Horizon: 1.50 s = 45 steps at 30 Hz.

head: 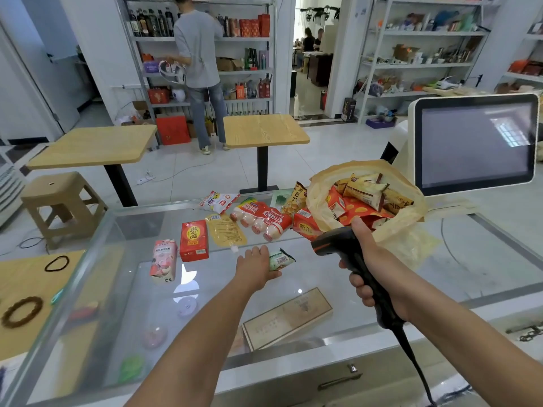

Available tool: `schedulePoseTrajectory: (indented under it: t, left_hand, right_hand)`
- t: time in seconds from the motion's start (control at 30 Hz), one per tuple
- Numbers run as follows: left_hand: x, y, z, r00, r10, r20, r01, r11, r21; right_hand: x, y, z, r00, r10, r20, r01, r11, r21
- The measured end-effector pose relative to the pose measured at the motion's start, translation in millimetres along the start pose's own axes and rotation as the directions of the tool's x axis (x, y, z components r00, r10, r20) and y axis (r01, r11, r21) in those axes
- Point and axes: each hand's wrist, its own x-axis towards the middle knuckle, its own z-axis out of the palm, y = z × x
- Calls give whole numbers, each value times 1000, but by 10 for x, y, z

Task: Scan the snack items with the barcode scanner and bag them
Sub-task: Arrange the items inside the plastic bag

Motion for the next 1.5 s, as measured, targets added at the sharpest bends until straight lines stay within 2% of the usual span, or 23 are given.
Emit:
schedulePoseTrajectory:
  t: [0.27,0.5,0.63,0.7,0.73,0.8,0.83,0.87,0.93,1.0,1.07,1.1,1.13,1.17,1.23,1.27,1.3,1.43,1.5]
  left_hand:
    - [-3,-30,51,1000,5,-29,-5,1000,-17]
    - [22,-100,46,998,3,-58,-10,992,-122]
    - [30,-150,-34,993,-19,-116,-7,976,-218]
    - [24,-153,-115,982,-11,-191,-35,970,-239]
    - [28,-143,-165,971,14,-239,-72,969,-236]
    - [54,-95,-292,927,114,-357,-193,961,-195]
    - [71,-47,-369,888,183,-421,-272,948,-164]
    - [100,19,-447,836,257,-486,-358,925,-127]
    - [194,197,-580,712,371,-596,-505,860,-68]
    - [309,415,-696,628,399,-668,-577,815,-57]
    - [473,614,-819,595,345,-726,-561,825,-68]
    - [563,702,-887,602,280,-748,-521,847,-103]
    - [653,782,-962,638,186,-747,-464,867,-180]
    - [737,855,-1033,705,81,-704,-397,868,-298]
    - [890,983,-1104,850,-76,-522,-253,809,-530]
    - [953,1042,-1103,891,-100,-443,-199,791,-578]
    - [1001,1095,-1085,913,-98,-397,-168,795,-583]
    - [1100,1190,-958,937,-144,-319,-62,828,-557]
    - [1102,1198,-937,933,-173,-316,-79,758,-648]
  right_hand:
    - [491,155,112,999,21,33,-20,999,-27]
    - [1244,425,356,995,58,-81,-64,995,-76]
    - [1480,455,438,990,54,-131,-81,975,-209]
    - [1495,455,425,980,-36,-194,-56,892,-449]
    - [1479,433,401,961,-120,-248,-58,791,-609]
    - [1422,339,356,867,-384,-318,-18,613,-790]
    - [1370,245,349,806,-508,-303,62,582,-811]
    - [1306,118,329,782,-562,-271,162,602,-782]
    - [1222,-155,239,828,-529,-187,353,750,-560]
    - [1187,-363,95,879,-453,-148,371,845,-386]
    - [1191,-522,-121,838,-481,-256,382,854,-354]
    - [1189,-594,-239,788,-512,-341,401,848,-346]
    - [1202,-648,-366,735,-530,-424,407,844,-349]
    - [1232,-685,-489,685,-536,-494,405,843,-354]
    - [1292,-706,-642,600,-559,-572,341,826,-448]
    - [1341,-675,-672,576,-582,-574,282,801,-528]
    - [1396,-627,-683,564,-609,-558,225,763,-605]
    - [1729,-392,-699,598,-659,-457,38,593,-805]
    - [1932,-284,-707,572,-720,-393,-35,458,-888]
